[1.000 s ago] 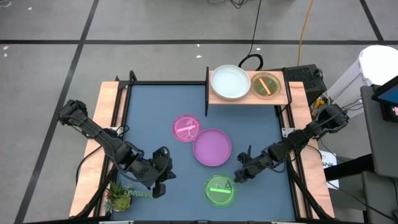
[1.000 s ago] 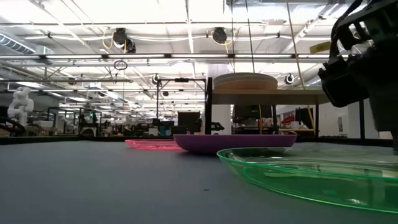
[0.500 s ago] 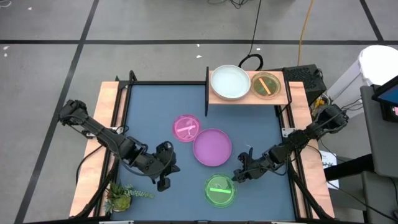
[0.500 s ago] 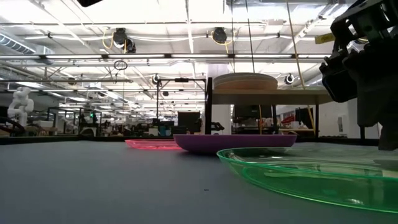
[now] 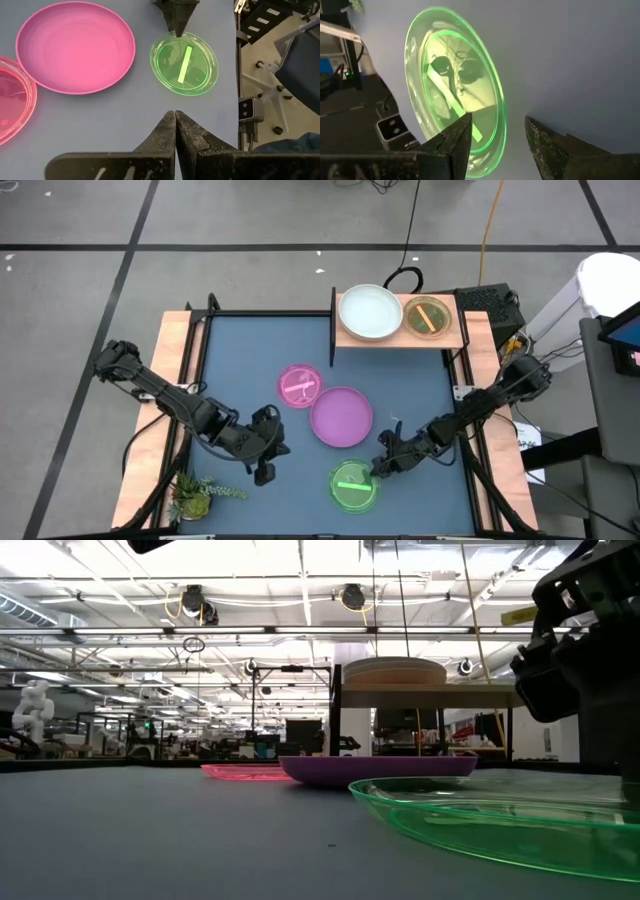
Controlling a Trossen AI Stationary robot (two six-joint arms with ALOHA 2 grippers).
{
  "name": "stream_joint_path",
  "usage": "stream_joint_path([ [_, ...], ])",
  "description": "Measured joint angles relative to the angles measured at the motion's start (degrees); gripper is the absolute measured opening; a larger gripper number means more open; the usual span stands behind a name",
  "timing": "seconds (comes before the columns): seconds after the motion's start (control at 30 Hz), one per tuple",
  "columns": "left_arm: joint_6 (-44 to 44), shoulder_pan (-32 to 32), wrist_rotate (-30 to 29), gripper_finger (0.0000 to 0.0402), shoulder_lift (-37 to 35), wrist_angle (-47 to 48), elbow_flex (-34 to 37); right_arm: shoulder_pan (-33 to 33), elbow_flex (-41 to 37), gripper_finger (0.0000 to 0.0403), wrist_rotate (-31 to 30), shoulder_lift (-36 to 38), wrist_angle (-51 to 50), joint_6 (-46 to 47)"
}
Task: Place and stack plates onto a shelf
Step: Stack the small green plate on top of the small orange plate on the shelf
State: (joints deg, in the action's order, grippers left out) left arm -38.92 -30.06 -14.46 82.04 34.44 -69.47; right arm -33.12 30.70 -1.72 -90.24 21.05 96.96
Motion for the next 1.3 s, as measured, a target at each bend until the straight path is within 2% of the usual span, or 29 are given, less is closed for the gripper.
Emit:
stream_joint_path([
  [0.23, 0.74, 0.06, 0.0, 0.0001, 0.0, 0.02, 0.0, -0.15, 0.07, 0.0163, 0.31, -2.98, 4.37, 0.1],
  [0.33, 0.74, 0.11, 0.0, 0.0001, 0.0, 0.04, -0.01, -0.15, 0.07, 0.0149, 0.31, -3.45, 4.45, 0.07],
  [0.77, 0.74, 0.11, 0.0, 0.0001, 0.0, 0.06, -0.02, -0.15, 0.07, 0.0006, 0.31, -3.54, 4.4, -0.54],
  [1.3, 0.68, 0.11, 0.0, 0.0001, 0.0, 0.06, -0.02, -0.15, 0.0, 0.0001, 0.07, -3.6, 4.4, -0.95],
])
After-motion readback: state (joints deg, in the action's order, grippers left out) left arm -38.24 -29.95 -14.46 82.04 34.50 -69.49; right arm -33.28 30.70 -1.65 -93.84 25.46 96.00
